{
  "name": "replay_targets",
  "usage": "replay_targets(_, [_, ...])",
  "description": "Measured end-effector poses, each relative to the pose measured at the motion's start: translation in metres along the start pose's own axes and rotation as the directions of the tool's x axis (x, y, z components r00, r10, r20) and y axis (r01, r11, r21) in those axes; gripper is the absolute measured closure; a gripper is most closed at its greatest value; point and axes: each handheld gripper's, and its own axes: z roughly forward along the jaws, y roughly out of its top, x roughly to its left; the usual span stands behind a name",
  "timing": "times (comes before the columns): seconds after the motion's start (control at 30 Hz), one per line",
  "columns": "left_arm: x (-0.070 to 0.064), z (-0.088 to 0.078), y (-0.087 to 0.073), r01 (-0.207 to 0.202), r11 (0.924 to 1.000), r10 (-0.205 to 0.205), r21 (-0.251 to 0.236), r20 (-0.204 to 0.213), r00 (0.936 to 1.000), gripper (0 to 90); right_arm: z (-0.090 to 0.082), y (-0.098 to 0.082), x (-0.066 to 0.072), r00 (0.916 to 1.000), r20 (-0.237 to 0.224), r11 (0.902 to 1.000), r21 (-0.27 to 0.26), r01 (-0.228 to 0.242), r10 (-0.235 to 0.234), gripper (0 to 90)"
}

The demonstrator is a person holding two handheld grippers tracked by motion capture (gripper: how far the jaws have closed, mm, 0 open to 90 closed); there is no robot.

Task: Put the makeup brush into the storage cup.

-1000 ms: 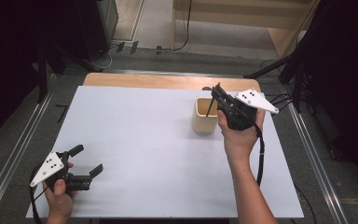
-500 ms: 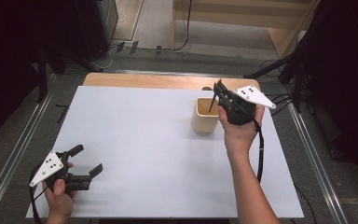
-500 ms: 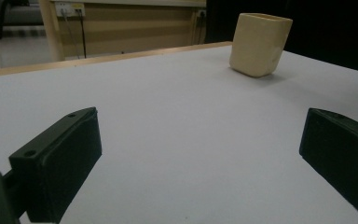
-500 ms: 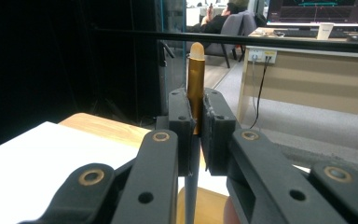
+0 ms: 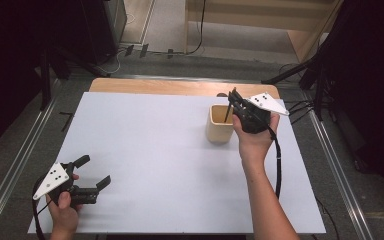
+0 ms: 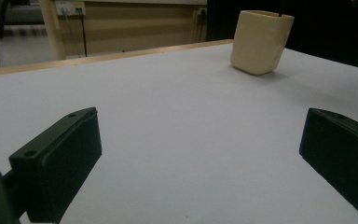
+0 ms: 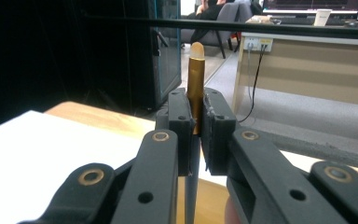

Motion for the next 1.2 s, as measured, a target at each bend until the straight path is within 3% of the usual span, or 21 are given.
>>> replay_targets(0.27, [0.000,0.000,0.000,0.001,1.0000,-0.001,-0.001,-0.001,1.0000,0.0,0.007,-0.008,0.000,1.0000,-0.002,0.9998,0.020,-0.003,0.003,84.7])
replay_targets(1.03, [0.000,0.000,0.000,0.000,1.0000,0.000,0.002,0.000,1.0000,0.0,0.021,-0.057,-0.012,0.9989,0.032,0.9911,0.128,-0.037,0.033,84.6])
replay_targets(1.1, [0.000,0.000,0.000,-0.001,1.0000,0.001,0.003,-0.001,1.0000,0.0,0.019,-0.058,-0.012,0.9987,0.022,0.9903,0.130,-0.049,0.046,78.8])
replay_targets(1.2, [0.000,0.000,0.000,0.002,1.0000,-0.002,0.000,-0.001,1.0000,0.0,0.012,-0.056,-0.014,0.9935,-0.019,0.9866,0.121,-0.109,0.112,50.3])
